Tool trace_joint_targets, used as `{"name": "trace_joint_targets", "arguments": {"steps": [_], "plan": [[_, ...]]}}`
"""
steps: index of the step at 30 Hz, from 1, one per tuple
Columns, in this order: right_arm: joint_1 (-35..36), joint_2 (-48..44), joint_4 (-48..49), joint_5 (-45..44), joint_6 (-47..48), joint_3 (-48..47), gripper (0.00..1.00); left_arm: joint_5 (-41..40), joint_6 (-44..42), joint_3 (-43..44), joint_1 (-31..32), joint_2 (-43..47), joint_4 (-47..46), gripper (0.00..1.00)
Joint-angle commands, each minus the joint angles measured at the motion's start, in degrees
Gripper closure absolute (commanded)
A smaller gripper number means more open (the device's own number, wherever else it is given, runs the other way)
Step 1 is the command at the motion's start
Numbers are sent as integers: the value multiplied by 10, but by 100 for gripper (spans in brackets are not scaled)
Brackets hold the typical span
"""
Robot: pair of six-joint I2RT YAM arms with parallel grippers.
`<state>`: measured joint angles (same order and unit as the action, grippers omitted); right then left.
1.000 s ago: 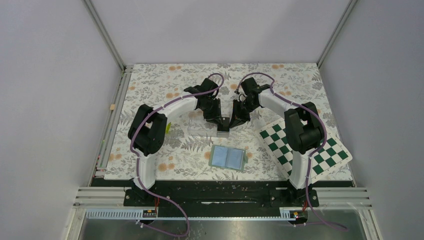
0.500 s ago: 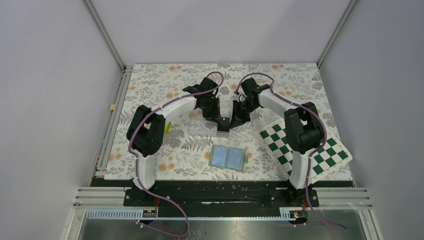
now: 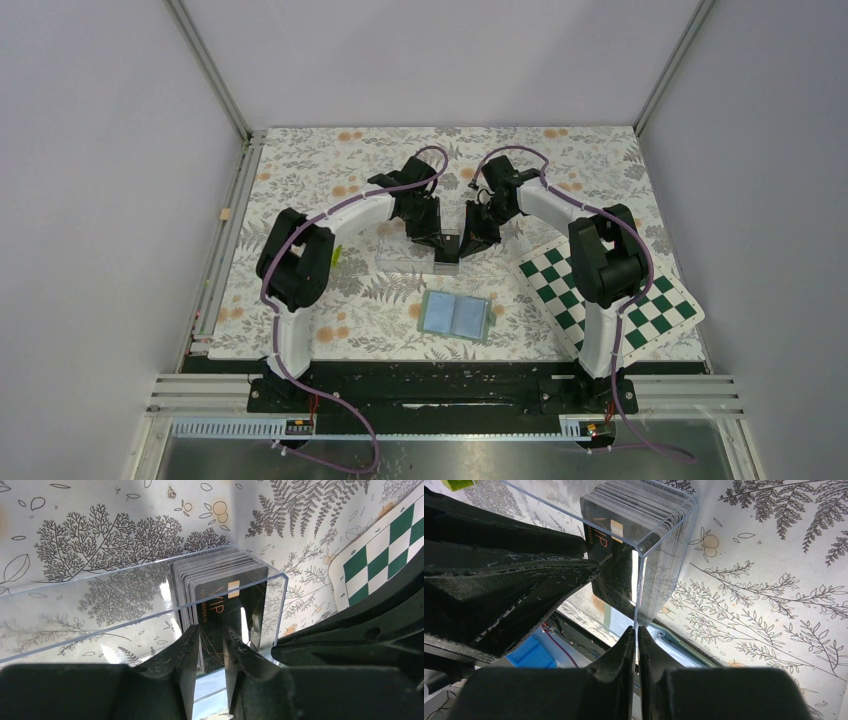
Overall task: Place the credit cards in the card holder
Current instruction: Pick up the credit card from the storage box.
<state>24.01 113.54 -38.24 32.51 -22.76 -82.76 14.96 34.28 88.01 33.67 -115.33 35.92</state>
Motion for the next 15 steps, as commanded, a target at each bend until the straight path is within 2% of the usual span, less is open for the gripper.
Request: {"name": "trace_joint_targets", "arguments": {"steps": [1,4,15], "plan": [[9,2,-12,8,10,-9,89,-5,-7,-1,3,5,-12,72],[9,3,-13,8,10,-8,89,-13,-10,-1,3,14,-12,73],[9,3,-12,10,10,-8,89,9,-7,0,8,-5,-19,88]]}}
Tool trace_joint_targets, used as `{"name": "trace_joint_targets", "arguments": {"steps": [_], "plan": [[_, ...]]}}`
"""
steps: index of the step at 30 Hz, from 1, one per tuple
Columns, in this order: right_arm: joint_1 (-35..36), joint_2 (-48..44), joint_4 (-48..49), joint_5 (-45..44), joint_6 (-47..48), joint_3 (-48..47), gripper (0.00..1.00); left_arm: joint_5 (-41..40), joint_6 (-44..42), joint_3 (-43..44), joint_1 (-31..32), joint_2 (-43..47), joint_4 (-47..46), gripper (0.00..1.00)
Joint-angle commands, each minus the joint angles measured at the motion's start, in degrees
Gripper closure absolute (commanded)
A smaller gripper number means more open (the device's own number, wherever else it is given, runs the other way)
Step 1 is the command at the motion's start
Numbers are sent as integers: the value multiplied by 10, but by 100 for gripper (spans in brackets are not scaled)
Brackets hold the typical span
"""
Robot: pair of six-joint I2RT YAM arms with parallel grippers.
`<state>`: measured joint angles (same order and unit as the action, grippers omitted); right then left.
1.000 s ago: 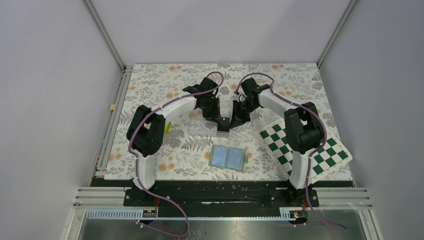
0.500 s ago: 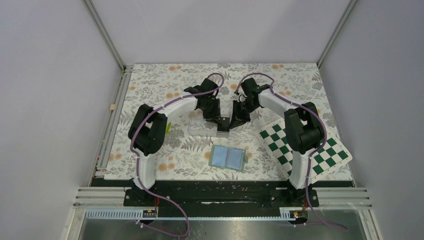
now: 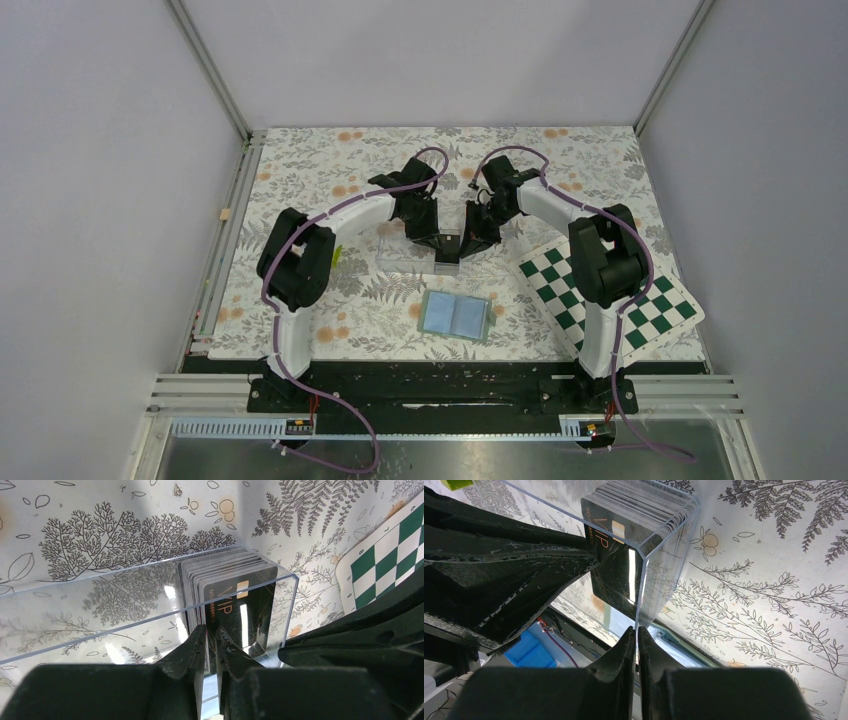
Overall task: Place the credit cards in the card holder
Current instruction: Pick up the credit card from the storage box.
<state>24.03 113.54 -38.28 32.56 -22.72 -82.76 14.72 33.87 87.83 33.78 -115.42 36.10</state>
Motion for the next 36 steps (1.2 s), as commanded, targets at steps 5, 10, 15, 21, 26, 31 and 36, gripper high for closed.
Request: {"name": "trace_joint_targets", "arguments": {"steps": [5,10,15,21,26,31,36], "plan": [[8,3,-12,10,9,-8,89,12,-2,9,11,7,-20,94],[8,5,-12,11,10,-7,89,16,1,10,13,26,-22,95],[8,6,-12,10,8,-8,89,28,7,9,13,42,-31,95],[8,7,-12,11,9,-8,89,41,12,6,14,57,-40,94],[8,7,-12,12,8,-8,89,56,14,-3,13,64,-51,91],[8,7,-12,12,9,-7,89,44,9,-4,14,58,-34,87],[9,7,-12,12,9,-7,89,-3,-19,16,13,35,22,81]]}}
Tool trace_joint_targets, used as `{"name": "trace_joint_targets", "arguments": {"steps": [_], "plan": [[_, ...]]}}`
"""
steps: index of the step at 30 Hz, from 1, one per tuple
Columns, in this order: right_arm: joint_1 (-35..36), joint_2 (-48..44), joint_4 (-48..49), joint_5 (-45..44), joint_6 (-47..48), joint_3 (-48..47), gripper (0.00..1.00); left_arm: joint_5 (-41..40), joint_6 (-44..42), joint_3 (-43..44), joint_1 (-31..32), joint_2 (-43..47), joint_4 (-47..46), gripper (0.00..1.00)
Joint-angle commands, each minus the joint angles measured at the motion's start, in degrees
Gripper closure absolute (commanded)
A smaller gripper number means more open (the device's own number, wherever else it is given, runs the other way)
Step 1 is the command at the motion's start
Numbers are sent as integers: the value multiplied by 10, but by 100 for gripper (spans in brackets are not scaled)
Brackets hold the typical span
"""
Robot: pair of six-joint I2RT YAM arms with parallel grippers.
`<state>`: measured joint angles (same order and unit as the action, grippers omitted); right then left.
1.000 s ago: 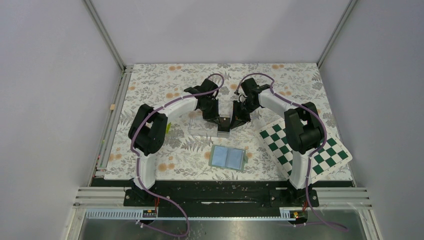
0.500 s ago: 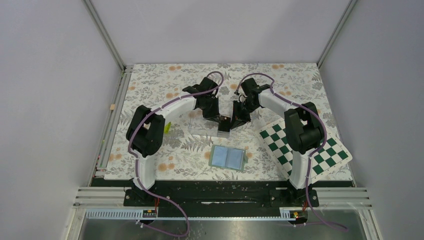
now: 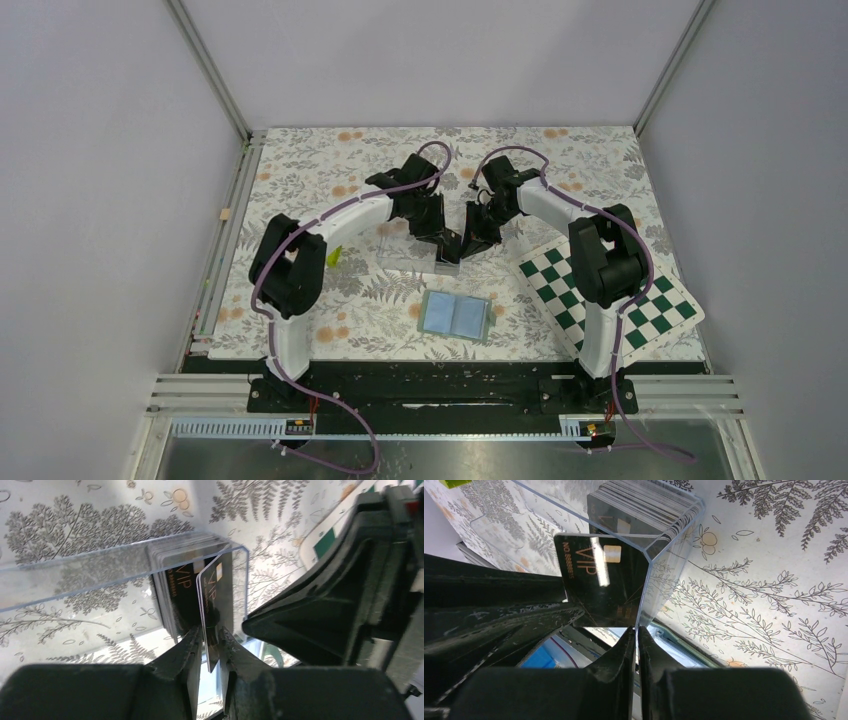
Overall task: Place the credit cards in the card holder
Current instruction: Pick up the credit card from the storage box.
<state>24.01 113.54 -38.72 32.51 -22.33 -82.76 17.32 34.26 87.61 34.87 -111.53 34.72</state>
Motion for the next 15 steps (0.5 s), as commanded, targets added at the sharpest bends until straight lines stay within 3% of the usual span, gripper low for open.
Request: {"name": "trace_joint_targets", "arguments": {"steps": [1,7,15], "plan": [[9,6,-8,13,5,-7,89,-39,-28,23,3,-10,48,80],[9,7,-8,14,4,-6,89,-86,-56,52,7,-27,95,76],[9,7,-8,15,5,-7,89,-83,-61,62,9,-42,98,72]]}}
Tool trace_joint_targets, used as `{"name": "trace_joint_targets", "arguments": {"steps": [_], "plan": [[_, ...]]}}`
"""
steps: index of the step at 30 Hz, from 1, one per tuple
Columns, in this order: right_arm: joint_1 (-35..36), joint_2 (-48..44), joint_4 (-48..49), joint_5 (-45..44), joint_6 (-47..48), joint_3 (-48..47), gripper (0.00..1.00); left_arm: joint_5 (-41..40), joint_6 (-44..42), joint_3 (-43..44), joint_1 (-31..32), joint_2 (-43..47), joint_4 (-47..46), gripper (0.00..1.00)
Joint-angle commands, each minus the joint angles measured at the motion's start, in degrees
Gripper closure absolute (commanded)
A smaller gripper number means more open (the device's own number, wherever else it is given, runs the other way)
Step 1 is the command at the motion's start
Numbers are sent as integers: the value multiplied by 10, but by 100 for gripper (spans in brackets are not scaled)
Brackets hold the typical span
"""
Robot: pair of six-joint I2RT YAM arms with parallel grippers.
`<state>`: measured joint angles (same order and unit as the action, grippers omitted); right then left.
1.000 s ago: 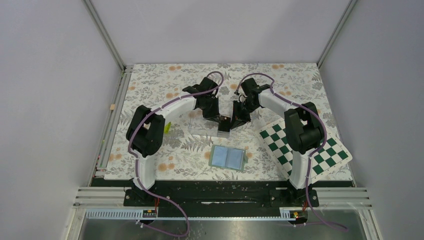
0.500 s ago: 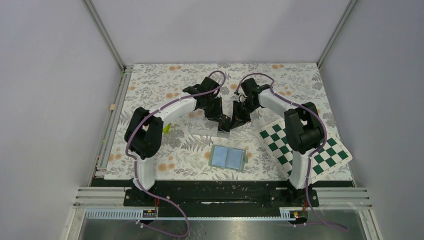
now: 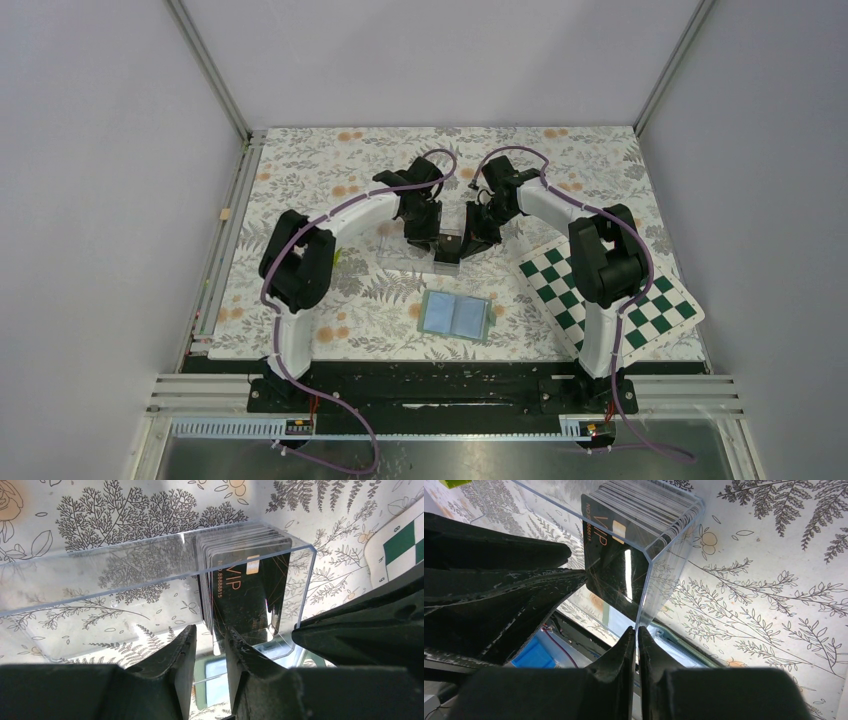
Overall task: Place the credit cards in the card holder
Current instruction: Pick up the credit card from the storage box.
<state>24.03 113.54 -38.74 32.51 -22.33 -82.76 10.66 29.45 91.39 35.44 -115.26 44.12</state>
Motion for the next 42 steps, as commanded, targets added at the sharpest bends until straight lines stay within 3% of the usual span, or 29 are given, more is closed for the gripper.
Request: {"name": "trace_joint_targets", "arguments": {"steps": [1,5,11,16,42], "plan": [[8,7,-7,16,5,-7,88,-15,-13,25,3,-7,2,71],[8,7,-7,16,5,-7,89,0,-11,28,3,-20,-3,71],[8,8,-8,16,5,-8,89,14,-5,28,5,-25,-15,92],[8,9,-7,17,4,-9,89,13,-5,35,10,-23,-15,100],[8,9,-8,19,4,-6,89,19,9,57,19,21,-15,100]]}}
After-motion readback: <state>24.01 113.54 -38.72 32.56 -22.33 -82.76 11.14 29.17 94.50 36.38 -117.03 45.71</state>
